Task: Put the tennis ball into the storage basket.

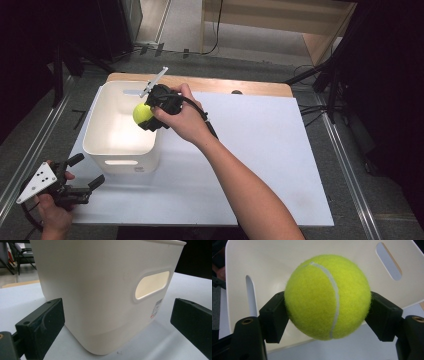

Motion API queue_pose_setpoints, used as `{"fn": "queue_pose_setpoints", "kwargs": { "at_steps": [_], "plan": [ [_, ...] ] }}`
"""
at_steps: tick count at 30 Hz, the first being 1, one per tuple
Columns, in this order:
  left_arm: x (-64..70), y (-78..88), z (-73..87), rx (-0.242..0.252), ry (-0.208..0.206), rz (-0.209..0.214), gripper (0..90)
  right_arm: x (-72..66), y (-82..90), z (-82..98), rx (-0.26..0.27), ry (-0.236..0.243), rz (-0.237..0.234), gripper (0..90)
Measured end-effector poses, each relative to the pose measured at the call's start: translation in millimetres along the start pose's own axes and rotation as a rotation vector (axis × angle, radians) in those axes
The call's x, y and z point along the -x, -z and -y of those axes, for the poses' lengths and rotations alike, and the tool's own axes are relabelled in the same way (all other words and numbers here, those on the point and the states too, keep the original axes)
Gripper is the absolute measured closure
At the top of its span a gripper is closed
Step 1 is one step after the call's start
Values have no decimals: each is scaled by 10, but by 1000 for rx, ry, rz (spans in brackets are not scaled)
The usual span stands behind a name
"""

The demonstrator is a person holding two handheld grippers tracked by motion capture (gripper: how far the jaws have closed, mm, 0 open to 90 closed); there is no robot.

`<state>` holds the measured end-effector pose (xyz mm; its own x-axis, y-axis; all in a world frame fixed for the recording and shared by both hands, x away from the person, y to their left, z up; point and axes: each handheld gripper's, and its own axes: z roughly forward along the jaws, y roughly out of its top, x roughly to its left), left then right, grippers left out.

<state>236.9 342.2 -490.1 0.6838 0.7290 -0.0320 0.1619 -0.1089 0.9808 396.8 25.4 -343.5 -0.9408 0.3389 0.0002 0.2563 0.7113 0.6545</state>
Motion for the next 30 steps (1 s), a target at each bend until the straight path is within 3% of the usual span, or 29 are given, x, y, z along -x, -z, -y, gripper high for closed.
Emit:
{"fn": "queue_pose_setpoints", "kwargs": {
  "at_steps": [15, 30],
  "plan": [
    [-2, 1, 1, 0, 0, 1, 0, -60, -111, 32, -45, 11, -17, 239],
    [-5, 2, 1, 2, 2, 2, 0, -95, -213, 81, -88, 68, -63, 235]
  ]
}}
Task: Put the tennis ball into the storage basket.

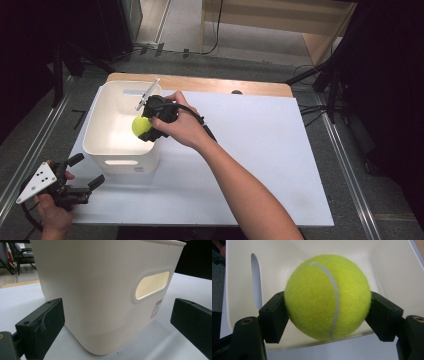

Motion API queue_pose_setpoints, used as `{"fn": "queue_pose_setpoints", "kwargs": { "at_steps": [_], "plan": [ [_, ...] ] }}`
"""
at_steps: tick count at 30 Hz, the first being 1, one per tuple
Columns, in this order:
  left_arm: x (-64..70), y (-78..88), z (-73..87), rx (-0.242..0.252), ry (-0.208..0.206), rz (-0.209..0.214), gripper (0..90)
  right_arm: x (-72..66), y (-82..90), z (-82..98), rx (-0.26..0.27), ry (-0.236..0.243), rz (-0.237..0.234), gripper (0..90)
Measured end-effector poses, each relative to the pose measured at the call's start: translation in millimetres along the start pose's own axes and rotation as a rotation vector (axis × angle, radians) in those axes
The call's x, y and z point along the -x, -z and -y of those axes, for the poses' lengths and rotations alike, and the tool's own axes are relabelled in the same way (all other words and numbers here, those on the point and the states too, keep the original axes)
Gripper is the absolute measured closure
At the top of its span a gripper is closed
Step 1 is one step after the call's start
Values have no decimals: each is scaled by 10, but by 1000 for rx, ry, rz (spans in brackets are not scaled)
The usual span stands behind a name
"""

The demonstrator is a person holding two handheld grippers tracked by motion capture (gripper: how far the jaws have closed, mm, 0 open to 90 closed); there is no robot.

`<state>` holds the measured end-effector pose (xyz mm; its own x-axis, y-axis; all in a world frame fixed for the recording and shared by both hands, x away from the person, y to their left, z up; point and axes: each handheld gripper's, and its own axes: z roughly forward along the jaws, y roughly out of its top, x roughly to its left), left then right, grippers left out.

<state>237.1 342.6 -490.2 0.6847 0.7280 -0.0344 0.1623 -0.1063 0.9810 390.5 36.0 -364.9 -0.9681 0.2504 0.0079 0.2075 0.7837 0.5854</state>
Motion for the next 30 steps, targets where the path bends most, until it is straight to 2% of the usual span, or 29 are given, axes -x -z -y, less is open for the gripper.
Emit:
{"fn": "queue_pose_setpoints", "kwargs": {
  "at_steps": [1, 3, 4, 5, 13, 21, 25, 27, 30],
  "plan": [
    [1, 0, 0, 0, 1, 0, 0, -4, -3, 2, -2, 4, -13, 234],
    [1, 0, 0, 0, 2, 0, 0, -21, -13, 13, 1, 23, -5, 219],
    [1, 0, 0, 1, 2, -1, 0, -21, -13, 13, 1, 23, -5, 219],
    [-1, 0, 0, 0, 1, -1, 0, -30, -2, 23, 15, 22, -17, 167],
    [-1, -1, 1, 2, 4, 0, 0, -10, 97, 87, 63, 16, -8, 125],
    [0, -2, 1, 0, 3, 0, 0, 39, 234, 261, 137, -22, 11, 92],
    [3, -5, 1, 0, 3, -3, 0, 58, 298, 367, 151, -34, 38, 69],
    [3, -6, 0, -3, -2, -3, 0, 78, 340, 455, 161, -49, 53, 11],
    [5, -9, 0, -3, -2, -2, 0, 89, 364, 518, 171, -61, 57, 11]
  ]
}}
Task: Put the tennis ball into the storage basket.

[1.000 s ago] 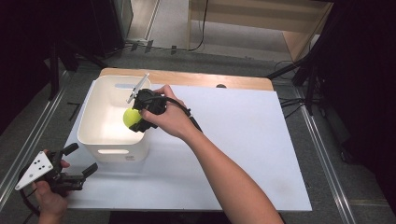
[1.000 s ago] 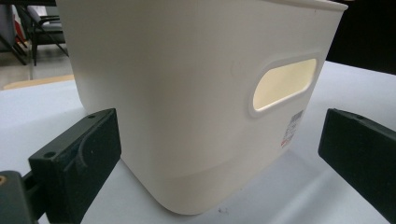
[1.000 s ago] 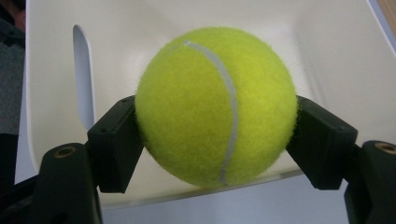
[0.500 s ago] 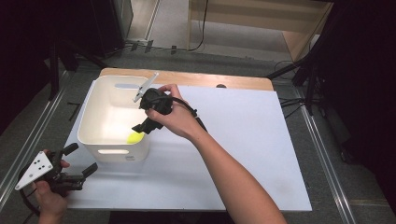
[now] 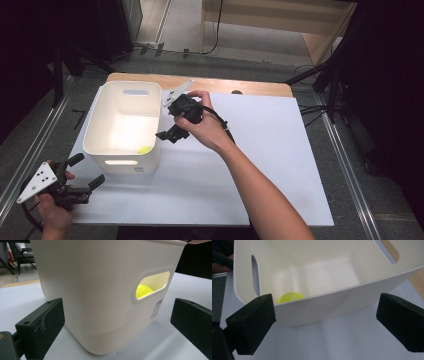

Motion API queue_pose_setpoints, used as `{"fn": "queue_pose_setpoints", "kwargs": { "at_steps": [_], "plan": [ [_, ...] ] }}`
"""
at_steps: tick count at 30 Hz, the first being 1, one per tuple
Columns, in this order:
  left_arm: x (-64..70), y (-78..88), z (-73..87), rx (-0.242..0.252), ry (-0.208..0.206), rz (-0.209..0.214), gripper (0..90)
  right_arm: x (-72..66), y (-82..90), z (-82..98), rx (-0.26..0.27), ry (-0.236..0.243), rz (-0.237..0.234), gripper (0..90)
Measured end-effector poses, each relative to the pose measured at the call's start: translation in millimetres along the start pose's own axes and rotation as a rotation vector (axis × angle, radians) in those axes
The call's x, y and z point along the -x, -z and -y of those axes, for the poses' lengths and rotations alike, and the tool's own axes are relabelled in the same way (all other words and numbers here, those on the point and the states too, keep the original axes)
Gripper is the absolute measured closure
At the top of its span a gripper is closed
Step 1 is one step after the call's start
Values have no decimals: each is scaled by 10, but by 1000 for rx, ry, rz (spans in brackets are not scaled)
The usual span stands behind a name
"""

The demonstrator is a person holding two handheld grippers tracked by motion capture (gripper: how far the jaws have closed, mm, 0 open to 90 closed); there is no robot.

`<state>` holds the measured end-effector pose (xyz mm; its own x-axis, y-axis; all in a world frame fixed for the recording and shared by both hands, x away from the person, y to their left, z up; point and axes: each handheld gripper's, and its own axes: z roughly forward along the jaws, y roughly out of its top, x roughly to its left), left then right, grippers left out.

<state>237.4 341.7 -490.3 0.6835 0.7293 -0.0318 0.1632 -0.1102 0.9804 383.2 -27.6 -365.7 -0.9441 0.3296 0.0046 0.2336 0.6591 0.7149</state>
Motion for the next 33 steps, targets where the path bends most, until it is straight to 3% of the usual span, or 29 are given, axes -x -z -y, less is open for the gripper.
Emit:
{"fn": "queue_pose_setpoints", "kwargs": {
  "at_steps": [6, 20, 33],
  "plan": [
    [5, -3, 0, -1, 0, 1, 0, 28, 73, 177, 6, -24, 26, 10],
    [6, -3, -1, -5, -4, 0, 0, -3, 229, 584, 79, -92, 85, 10],
    [12, -5, -2, -9, -5, -1, 0, -20, 303, 1014, 98, -157, 121, 10]
  ]
}}
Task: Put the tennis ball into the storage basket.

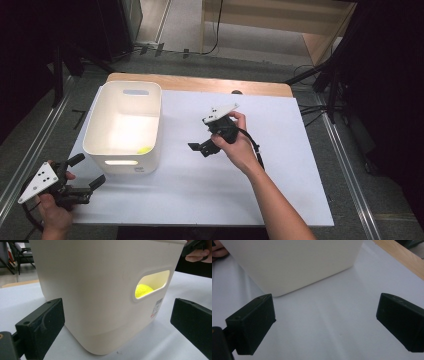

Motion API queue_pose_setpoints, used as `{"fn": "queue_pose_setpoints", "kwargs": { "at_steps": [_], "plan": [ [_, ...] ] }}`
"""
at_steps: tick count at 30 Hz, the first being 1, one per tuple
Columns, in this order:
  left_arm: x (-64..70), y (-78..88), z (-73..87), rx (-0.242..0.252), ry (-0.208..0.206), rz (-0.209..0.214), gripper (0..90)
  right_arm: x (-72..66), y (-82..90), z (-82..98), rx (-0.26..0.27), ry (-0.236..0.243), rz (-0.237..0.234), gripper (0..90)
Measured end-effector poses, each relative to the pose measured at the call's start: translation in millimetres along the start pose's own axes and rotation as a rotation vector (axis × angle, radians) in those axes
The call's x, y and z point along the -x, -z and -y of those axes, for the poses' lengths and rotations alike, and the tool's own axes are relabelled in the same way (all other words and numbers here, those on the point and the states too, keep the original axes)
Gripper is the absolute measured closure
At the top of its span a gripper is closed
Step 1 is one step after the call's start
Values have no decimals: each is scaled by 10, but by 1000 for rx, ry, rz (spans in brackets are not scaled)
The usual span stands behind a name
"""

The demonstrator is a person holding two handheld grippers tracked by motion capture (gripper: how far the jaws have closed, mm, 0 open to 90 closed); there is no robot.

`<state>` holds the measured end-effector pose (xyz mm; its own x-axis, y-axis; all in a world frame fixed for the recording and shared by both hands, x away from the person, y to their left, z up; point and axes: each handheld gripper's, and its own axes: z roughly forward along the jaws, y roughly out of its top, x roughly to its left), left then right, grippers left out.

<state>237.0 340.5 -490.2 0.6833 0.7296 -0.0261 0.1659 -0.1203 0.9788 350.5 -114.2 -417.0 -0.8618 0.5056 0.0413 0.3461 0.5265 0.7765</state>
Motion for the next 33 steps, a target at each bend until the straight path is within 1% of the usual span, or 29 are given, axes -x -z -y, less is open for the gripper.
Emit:
{"fn": "queue_pose_setpoints", "kwargs": {
  "at_steps": [2, 4, 5, 6, 7, 9, 10, 11, 12, 13, 15, 22, 23, 24, 30, 31, 33],
  "plan": [
    [2, 0, -1, -2, 0, -1, 0, 14, 22, 66, 8, -8, 15, 10],
    [2, 0, 0, -1, 0, -1, 0, 31, 45, 133, 19, -22, 19, 10],
    [3, -1, 0, 0, 0, -1, 0, 43, 72, 198, 29, -40, 29, 10],
    [2, 0, 0, -1, 0, -1, 0, 43, 72, 198, 29, -40, 29, 10],
    [3, -1, 0, -1, 0, -1, 0, 58, 98, 262, 35, -48, 37, 10],
    [4, -3, 0, 0, 0, -1, 0, 69, 110, 295, 41, -50, 41, 10],
    [4, -2, 0, -1, -1, -1, 0, 74, 122, 327, 44, -60, 45, 10],
    [4, -2, 0, 0, -1, -1, 0, 87, 143, 394, 53, -69, 51, 10],
    [4, -2, 0, 0, 0, -1, 0, 87, 143, 394, 53, -69, 51, 10],
    [4, -2, 0, 0, -1, -1, 0, 95, 163, 460, 59, -76, 62, 10],
    [5, -2, 0, -1, -1, -1, 0, 98, 172, 492, 67, -77, 67, 10],
    [6, -3, 0, -2, -1, -1, 0, 124, 264, 706, 101, -125, 91, 10],
    [6, -3, 0, -2, -1, -2, 0, 135, 292, 769, 108, -133, 98, 10],
    [6, -3, 0, -2, -1, -2, 0, 135, 292, 769, 108, -133, 98, 10],
    [5, -1, 1, 0, 0, -2, 0, 167, 370, 972, 126, -171, 130, 10],
    [5, -1, 1, 0, 0, -2, 0, 177, 398, 1033, 131, -176, 142, 10],
    [6, -1, 1, -1, 0, -3, 0, 177, 412, 1061, 131, -181, 151, 10]
  ]
}}
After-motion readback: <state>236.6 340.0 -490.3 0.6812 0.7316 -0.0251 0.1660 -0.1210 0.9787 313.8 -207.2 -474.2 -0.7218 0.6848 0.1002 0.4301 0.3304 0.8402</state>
